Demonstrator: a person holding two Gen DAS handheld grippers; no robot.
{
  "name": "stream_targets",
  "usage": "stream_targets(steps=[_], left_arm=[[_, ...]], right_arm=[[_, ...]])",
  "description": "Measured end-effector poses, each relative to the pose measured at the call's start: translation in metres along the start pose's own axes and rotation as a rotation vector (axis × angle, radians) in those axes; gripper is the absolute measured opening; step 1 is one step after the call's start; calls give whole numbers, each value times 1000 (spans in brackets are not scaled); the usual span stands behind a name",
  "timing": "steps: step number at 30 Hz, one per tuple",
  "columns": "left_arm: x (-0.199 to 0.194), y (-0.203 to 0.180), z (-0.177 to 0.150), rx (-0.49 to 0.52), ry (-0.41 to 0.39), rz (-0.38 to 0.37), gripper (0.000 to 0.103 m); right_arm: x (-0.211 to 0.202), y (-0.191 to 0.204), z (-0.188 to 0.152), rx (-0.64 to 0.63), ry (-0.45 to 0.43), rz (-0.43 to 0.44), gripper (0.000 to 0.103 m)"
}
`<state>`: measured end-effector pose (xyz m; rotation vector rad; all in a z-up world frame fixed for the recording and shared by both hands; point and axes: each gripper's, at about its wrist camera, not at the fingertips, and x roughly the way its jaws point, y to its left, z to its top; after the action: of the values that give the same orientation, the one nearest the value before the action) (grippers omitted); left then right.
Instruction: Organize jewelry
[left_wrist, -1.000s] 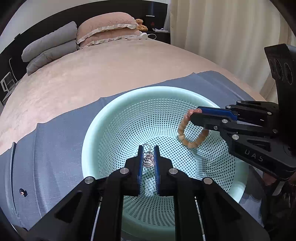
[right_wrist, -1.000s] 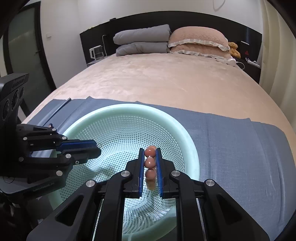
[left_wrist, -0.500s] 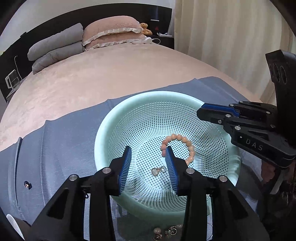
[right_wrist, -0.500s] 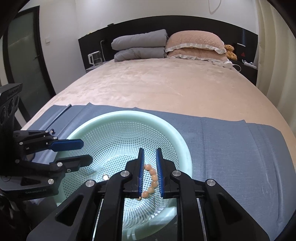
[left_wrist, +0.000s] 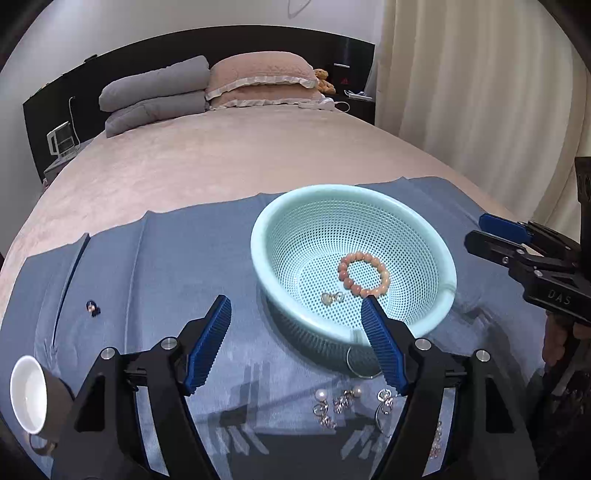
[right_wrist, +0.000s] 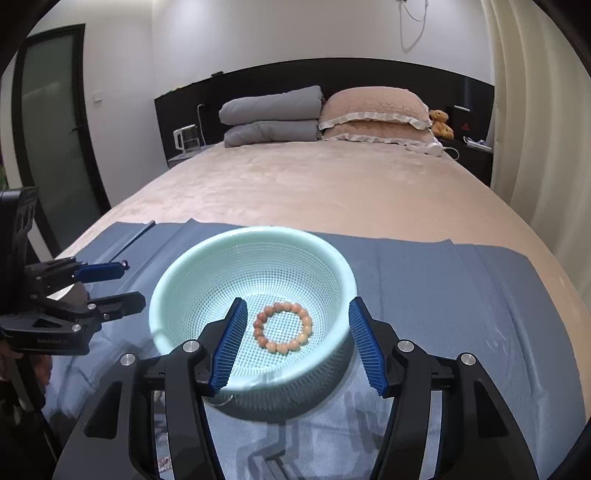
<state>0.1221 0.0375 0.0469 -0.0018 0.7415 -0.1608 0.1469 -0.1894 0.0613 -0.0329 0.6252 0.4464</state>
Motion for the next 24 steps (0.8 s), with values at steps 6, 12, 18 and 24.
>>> stream_targets(steps=[6, 12, 18, 24], left_arm=[[5, 6, -49, -41, 59, -1, 80], [13, 0, -87, -36, 102, 8, 80], [22, -7, -103, -3, 114, 16, 80], [34, -7, -101, 7, 104, 35, 80]], right_arm=[[-3, -5, -51, 65, 56, -11, 66], [18, 13, -87, 11, 132, 11, 66], [34, 22, -102, -27, 158, 1, 65], [54, 33, -97, -7, 177, 47, 66]])
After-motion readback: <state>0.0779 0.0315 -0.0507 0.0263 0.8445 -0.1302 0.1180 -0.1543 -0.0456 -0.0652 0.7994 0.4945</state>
